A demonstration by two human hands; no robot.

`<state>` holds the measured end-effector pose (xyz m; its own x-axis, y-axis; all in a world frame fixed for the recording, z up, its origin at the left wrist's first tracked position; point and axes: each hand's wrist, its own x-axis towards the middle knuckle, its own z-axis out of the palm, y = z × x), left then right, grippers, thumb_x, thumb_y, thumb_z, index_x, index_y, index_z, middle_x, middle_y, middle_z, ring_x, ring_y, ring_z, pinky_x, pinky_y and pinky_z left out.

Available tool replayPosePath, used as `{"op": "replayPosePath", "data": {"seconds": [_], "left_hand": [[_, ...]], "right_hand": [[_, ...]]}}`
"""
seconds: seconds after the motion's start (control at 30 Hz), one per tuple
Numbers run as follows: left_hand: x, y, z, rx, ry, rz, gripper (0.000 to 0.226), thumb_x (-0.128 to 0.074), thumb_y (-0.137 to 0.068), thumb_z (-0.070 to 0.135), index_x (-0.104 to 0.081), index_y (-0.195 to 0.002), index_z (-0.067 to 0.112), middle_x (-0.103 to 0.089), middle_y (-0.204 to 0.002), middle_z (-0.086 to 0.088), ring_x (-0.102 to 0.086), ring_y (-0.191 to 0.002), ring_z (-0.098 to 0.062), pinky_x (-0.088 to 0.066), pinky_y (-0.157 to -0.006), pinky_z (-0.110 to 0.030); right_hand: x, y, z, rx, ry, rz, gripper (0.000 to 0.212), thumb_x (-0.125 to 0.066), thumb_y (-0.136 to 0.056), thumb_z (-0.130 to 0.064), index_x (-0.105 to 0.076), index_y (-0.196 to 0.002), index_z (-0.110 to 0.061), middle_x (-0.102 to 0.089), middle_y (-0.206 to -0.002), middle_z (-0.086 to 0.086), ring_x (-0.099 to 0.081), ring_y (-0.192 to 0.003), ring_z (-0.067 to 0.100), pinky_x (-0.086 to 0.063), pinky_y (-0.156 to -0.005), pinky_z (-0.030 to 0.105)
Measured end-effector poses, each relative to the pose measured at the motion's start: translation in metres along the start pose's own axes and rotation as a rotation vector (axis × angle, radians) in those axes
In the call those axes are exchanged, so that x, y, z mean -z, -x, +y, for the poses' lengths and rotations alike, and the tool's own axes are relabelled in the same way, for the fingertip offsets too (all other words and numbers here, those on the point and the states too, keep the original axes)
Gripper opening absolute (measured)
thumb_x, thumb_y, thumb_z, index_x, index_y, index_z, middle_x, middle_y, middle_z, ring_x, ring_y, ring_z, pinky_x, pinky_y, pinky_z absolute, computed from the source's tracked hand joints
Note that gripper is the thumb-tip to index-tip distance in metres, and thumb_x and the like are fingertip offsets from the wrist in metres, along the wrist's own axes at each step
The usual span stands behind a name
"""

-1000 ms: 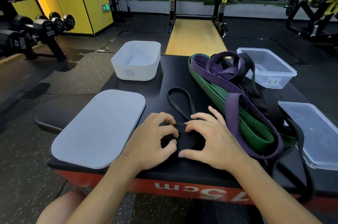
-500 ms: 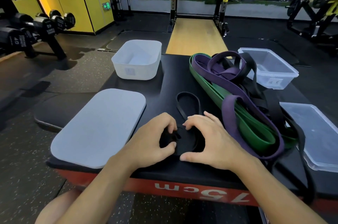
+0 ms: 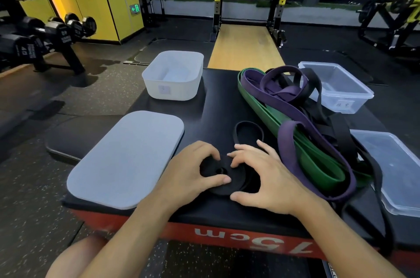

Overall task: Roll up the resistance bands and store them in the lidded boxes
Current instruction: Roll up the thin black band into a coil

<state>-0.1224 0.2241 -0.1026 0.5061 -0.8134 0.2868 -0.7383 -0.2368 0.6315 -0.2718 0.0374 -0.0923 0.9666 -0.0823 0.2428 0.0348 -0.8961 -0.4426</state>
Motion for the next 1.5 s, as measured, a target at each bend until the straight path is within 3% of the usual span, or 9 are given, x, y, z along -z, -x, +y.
{"op": "replayPosePath", "data": {"seconds": [0.13, 0.33, 0.43, 0.53, 0.63, 0.8, 1.0, 1.2, 1.5], "left_hand": [[-0.001, 0.001, 0.001, -0.064, -0.05, -0.054, 0.029, -0.073, -0.09, 0.052, -0.06, -0.113, 0.039, -0.047, -0.136, 0.031, -0.048, -0.128, 0.006, -0.048, -0.102, -0.03], [-0.005, -0.005, 0.0, 0.046, -0.217, 0.042, 0.082, -0.053, -0.073, 0.087, -0.063, -0.136, 0.034, -0.054, -0.116, 0.023, -0.045, -0.114, 0.0, -0.04, -0.1, -0.021], [-0.004, -0.001, 0.001, 0.075, -0.107, 0.051, 0.064, -0.07, -0.076, 0.074, -0.056, -0.13, 0.044, -0.06, -0.114, 0.025, -0.051, -0.111, 0.003, -0.043, -0.093, -0.02], [-0.004, 0.001, 0.003, 0.079, -0.115, 0.05, 0.042, -0.071, -0.084, 0.062, -0.051, -0.116, 0.043, -0.061, -0.122, 0.026, -0.052, -0.115, 0.006, -0.046, -0.094, -0.022], [-0.007, 0.0, 0.003, 0.064, -0.178, 0.092, 0.052, -0.064, -0.086, 0.065, -0.055, -0.128, 0.036, -0.054, -0.123, 0.024, -0.048, -0.115, 0.002, -0.042, -0.095, -0.02], [-0.006, -0.002, 0.002, 0.184, -0.049, 0.18, 0.05, -0.069, -0.086, 0.058, -0.057, -0.129, 0.036, -0.053, -0.116, 0.023, -0.051, -0.106, 0.002, -0.04, -0.086, -0.014], [-0.005, -0.005, -0.001, 0.213, -0.068, 0.16, 0.037, -0.077, -0.084, 0.054, -0.068, -0.113, 0.033, -0.055, -0.111, 0.021, -0.053, -0.103, -0.002, -0.042, -0.084, -0.019], [-0.004, -0.004, -0.004, 0.133, -0.067, 0.106, 0.038, -0.073, -0.094, 0.044, -0.071, -0.129, 0.03, -0.062, -0.138, 0.017, -0.05, -0.127, -0.005, -0.038, -0.108, -0.024], [-0.004, -0.003, -0.003, 0.045, -0.051, 0.039, 0.027, -0.073, -0.092, 0.048, -0.07, -0.117, 0.038, -0.054, -0.144, 0.02, -0.04, -0.136, 0.001, -0.034, -0.115, -0.027]], "right_hand": [[-0.002, -0.004, -0.002, -0.043, 0.083, 0.018, 0.079, -0.066, -0.065, -0.09, -0.052, -0.126, -0.04, -0.047, -0.122, -0.028, -0.04, -0.127, -0.007, -0.011, -0.127, 0.034], [-0.003, -0.004, -0.005, -0.034, 0.129, 0.034, 0.082, -0.063, -0.066, -0.091, -0.057, -0.124, -0.033, -0.047, -0.136, -0.025, -0.035, -0.137, -0.007, -0.006, -0.128, 0.034], [-0.004, -0.011, -0.006, -0.016, 0.063, 0.001, 0.075, -0.069, -0.064, -0.087, -0.054, -0.113, -0.032, -0.051, -0.141, -0.021, -0.034, -0.142, -0.005, -0.016, -0.126, 0.033], [-0.007, -0.015, -0.011, -0.028, 0.105, 0.023, 0.075, -0.067, -0.061, -0.091, -0.052, -0.106, -0.032, -0.052, -0.112, -0.02, -0.049, -0.113, 0.002, -0.023, -0.122, 0.033], [-0.014, -0.02, -0.019, -0.066, 0.239, 0.124, 0.078, -0.06, -0.062, -0.093, -0.052, -0.104, -0.029, -0.049, -0.099, -0.018, -0.05, -0.101, 0.006, -0.018, -0.125, 0.036], [-0.022, -0.035, -0.029, -0.169, 0.244, 0.24, 0.062, -0.061, -0.065, -0.074, -0.048, -0.1, -0.026, -0.051, -0.088, -0.014, -0.05, -0.086, 0.014, -0.04, -0.104, 0.038], [-0.017, -0.027, -0.018, -0.138, 0.313, 0.07, 0.091, -0.047, -0.07, -0.095, -0.059, -0.132, -0.029, -0.059, -0.13, -0.014, -0.051, -0.125, 0.01, -0.034, -0.116, 0.039], [0.012, -0.013, 0.014, -0.064, 0.059, -0.143, 0.076, -0.067, -0.088, -0.045, -0.037, -0.157, -0.033, -0.043, -0.156, -0.021, -0.03, -0.145, -0.007, -0.008, -0.128, 0.03], [0.021, -0.022, 0.023, -0.142, -0.149, -0.121, 0.028, -0.077, -0.077, -0.033, -0.06, -0.098, -0.042, -0.063, -0.12, -0.02, -0.052, -0.12, -0.004, -0.013, -0.126, 0.037]]}}
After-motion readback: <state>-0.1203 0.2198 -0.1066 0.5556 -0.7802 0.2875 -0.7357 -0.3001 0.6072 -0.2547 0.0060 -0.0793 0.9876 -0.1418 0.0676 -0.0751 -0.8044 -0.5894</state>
